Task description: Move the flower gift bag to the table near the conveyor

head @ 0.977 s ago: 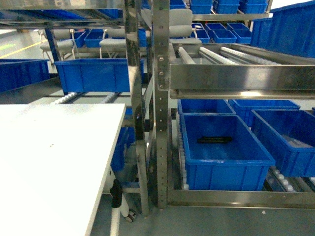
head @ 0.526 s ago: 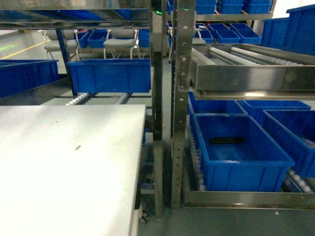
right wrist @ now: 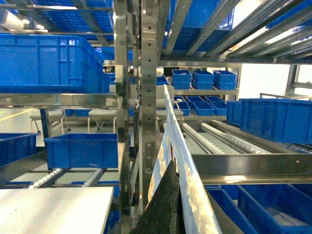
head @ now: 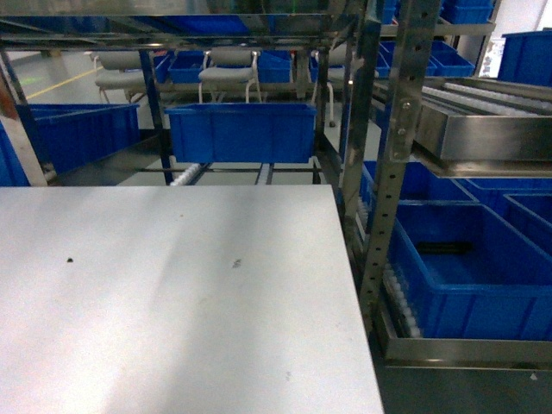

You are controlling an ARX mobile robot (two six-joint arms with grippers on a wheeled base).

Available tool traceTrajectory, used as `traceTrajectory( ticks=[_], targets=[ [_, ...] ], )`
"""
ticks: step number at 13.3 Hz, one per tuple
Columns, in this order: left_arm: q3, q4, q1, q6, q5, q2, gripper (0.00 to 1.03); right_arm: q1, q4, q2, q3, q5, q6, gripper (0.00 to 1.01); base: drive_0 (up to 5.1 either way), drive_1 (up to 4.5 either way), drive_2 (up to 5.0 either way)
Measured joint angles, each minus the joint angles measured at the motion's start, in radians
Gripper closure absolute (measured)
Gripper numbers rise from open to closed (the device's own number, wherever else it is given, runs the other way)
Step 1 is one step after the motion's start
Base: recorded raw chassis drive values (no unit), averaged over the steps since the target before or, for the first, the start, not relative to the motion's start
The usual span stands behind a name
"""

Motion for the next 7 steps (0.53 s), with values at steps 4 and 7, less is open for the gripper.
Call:
traceTrajectory(
  ticks=[4, 7],
  targets=[
    [0.0, 0.0, 0.0, 0.0, 0.0, 0.0, 1.01, 0.0, 0.0, 0.0, 0.0, 0.0, 0.0, 0.99, -5.0, 2.43, 2.4],
    [0.0, 0.0, 0.0, 0.0, 0.0, 0.0, 1.01, 0.0, 0.0, 0.0, 0.0, 0.0, 0.0, 0.99, -5.1, 2.4, 2.4]
  ],
)
